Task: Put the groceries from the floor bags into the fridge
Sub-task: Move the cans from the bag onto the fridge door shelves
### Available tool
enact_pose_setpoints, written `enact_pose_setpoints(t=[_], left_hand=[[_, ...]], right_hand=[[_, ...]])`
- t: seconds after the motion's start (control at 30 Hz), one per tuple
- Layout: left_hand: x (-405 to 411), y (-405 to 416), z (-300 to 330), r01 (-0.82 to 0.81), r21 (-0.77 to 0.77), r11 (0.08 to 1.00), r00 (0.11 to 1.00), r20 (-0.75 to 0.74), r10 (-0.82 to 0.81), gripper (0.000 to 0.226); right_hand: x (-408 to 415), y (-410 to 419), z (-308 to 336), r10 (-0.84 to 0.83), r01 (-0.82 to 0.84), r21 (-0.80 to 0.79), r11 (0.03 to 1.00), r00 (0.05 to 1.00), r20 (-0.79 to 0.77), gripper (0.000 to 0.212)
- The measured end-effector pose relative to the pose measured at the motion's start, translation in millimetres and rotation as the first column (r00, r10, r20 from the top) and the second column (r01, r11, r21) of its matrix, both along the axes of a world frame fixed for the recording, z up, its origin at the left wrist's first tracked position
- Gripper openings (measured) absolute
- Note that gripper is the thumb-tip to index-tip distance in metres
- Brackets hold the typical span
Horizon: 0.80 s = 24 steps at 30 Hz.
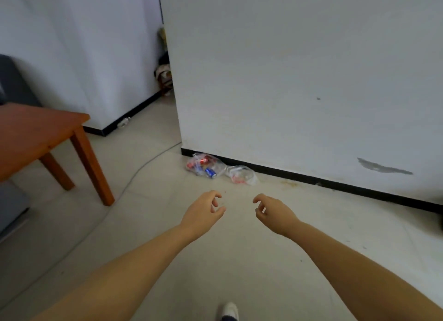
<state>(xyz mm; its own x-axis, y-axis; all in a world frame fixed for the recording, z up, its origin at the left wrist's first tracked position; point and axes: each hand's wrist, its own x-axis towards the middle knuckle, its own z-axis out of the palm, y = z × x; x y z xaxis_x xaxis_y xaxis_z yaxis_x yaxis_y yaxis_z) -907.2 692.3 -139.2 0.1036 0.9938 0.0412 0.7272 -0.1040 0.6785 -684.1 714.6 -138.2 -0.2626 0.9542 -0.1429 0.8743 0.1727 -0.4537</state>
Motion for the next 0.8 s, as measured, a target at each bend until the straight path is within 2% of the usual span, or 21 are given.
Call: enact_pose_setpoints(t=[0.3,0.53,0.67,0.8], left_hand=[[-89.4,199.9,-18.3,-0.124,-0.092,0.988,0.992,-0.013,0.123,0.030],[-176.6,325.4,-31.7,-0.237,-0.137,0.962,0.971,-0.047,0.233,0.027],[-214.5,416.0,-49.8,-0.214,-0.151,0.965,0.977,-0.048,0.209,0.022],[-246.8,514.4,-71.9,-0.107,-0.174,0.979,0.992,-0.084,0.093,0.023]], right_hand=[[-74.9,216.9,-20.3,0.077,-0.075,-0.066,0.995,0.997,0.029,0.028],[-154.6,368.0,-23.6,0.183,-0.175,-0.125,0.977,0.982,0.056,0.030],[-203.9,446.8,-36.5,0.208,-0.199,-0.138,0.970,0.977,0.055,0.028],[-238.9,526.1,-54.3,0.117,-0.106,-0.154,0.982,0.991,0.067,0.030]])
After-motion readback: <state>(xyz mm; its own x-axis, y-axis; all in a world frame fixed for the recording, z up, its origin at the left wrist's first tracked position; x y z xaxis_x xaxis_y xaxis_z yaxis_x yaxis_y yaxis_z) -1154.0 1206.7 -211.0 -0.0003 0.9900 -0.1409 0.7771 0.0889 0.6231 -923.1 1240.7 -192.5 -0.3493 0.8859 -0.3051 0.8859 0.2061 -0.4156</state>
